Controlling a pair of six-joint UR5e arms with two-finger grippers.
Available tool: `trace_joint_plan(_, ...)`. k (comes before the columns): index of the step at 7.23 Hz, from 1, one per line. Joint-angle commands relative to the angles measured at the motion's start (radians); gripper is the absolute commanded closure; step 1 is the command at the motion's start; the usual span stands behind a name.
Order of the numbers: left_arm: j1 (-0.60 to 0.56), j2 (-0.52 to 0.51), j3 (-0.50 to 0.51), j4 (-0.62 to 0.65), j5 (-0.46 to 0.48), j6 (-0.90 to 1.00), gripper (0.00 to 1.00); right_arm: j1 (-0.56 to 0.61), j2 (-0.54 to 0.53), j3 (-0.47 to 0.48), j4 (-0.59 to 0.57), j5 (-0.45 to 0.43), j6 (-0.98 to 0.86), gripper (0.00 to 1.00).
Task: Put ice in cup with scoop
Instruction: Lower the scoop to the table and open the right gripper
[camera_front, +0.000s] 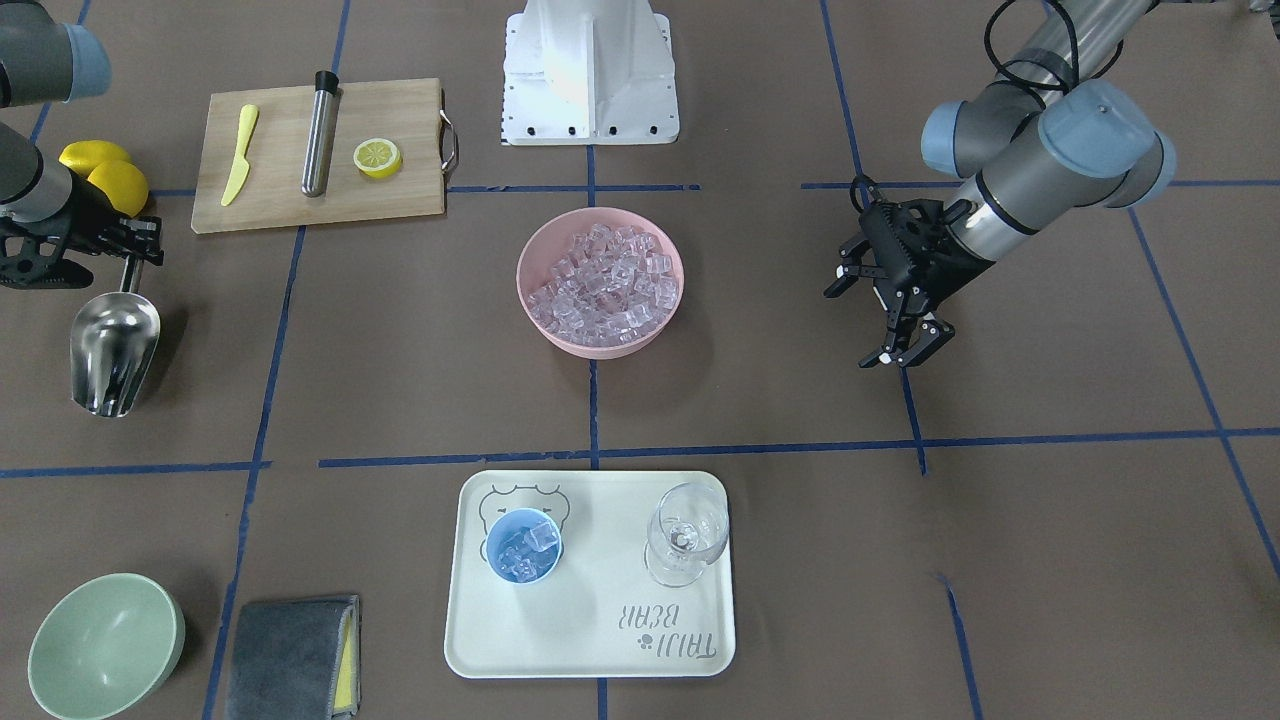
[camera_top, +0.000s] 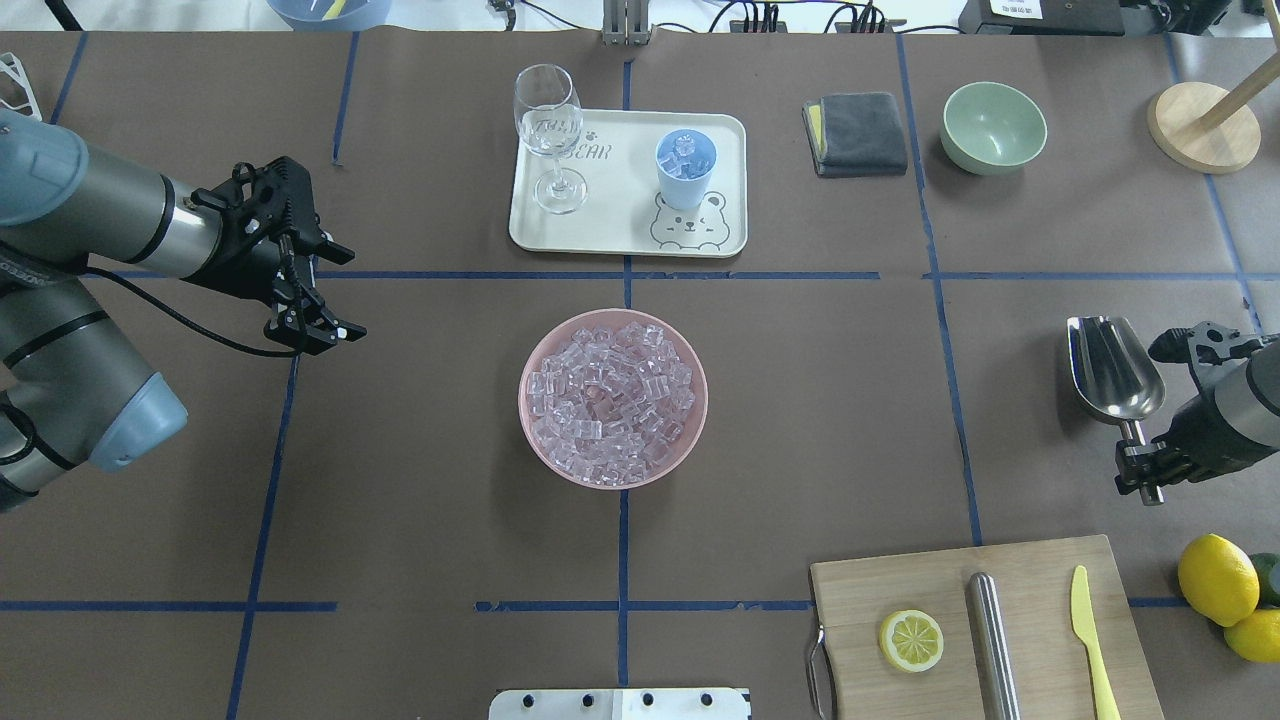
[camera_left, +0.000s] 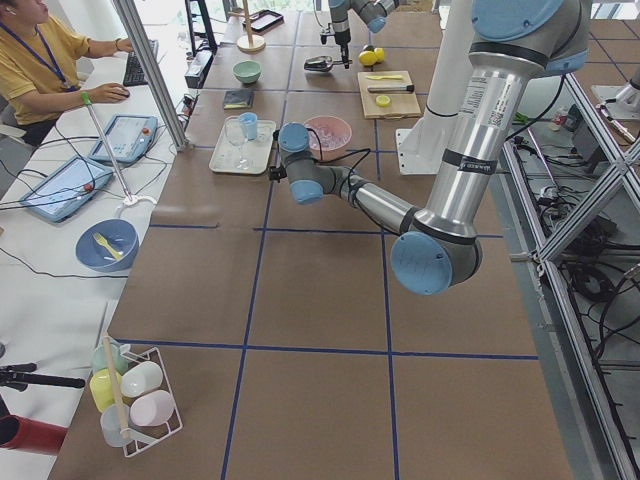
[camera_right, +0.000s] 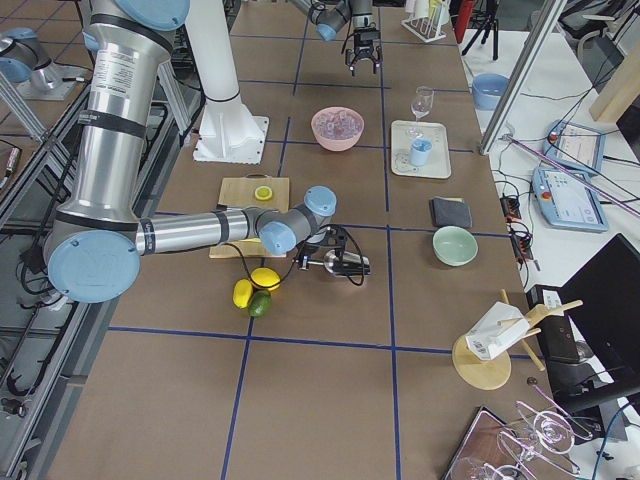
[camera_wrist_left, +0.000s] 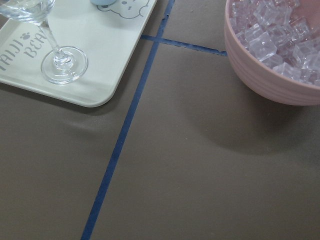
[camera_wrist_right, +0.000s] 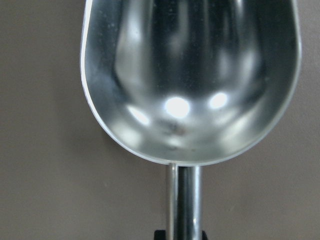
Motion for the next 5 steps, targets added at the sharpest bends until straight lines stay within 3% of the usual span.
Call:
trace_joint_plan(1, 0.000, 0.000, 0.000, 0.000, 0.000, 0.000, 0.00, -0.001, 0.010, -0.008, 0.000, 0.001, 0.001, 0.85)
trace_joint_plan(3, 0.000, 0.000, 0.001, 0.000, 0.000, 0.000, 0.00, -0.001, 0.016, -0.010, 0.000, 0.002, 0.001, 0.77)
trace_joint_plan(5, 0.000, 0.002, 0.001, 0.000, 0.000, 0.000, 0.00, -0.001, 0.016, -0.010, 0.000, 0.001, 0.026, 0.00)
